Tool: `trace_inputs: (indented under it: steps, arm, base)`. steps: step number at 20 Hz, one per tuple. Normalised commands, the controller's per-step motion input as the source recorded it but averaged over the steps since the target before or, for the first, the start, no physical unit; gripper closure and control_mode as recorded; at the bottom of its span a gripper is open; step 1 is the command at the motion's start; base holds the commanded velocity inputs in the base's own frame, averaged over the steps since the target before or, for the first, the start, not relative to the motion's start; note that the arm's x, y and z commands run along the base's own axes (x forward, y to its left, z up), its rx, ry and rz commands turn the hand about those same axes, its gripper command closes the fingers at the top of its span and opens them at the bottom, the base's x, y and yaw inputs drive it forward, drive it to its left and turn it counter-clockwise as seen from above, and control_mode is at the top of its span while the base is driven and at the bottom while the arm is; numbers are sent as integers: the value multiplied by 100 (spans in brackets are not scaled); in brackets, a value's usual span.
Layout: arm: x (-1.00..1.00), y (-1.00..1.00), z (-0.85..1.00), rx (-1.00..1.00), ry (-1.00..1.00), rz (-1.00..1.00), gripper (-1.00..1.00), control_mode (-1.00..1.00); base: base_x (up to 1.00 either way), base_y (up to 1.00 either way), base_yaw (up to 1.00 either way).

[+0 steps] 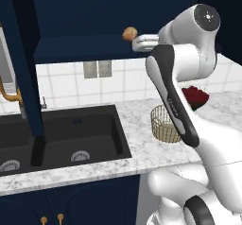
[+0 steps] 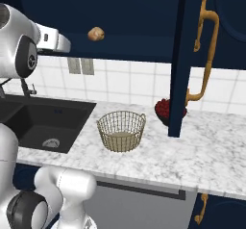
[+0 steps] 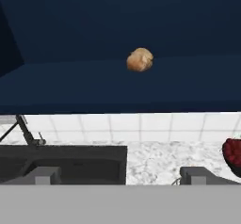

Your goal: Open the cabinet, pick up the bread from the cabinet and place it in the basket. Then move the basket to the dining counter.

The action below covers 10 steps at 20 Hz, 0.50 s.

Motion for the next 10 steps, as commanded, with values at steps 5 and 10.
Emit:
trace_inputs:
  steps: [5,10]
  arm:
    - [93,-8,27,-1,12,-8,-100,-100]
    - [86,0,-22,0,-15,-4,-100,-100]
  base:
    - [0,0,0]
    - [0,0,0]
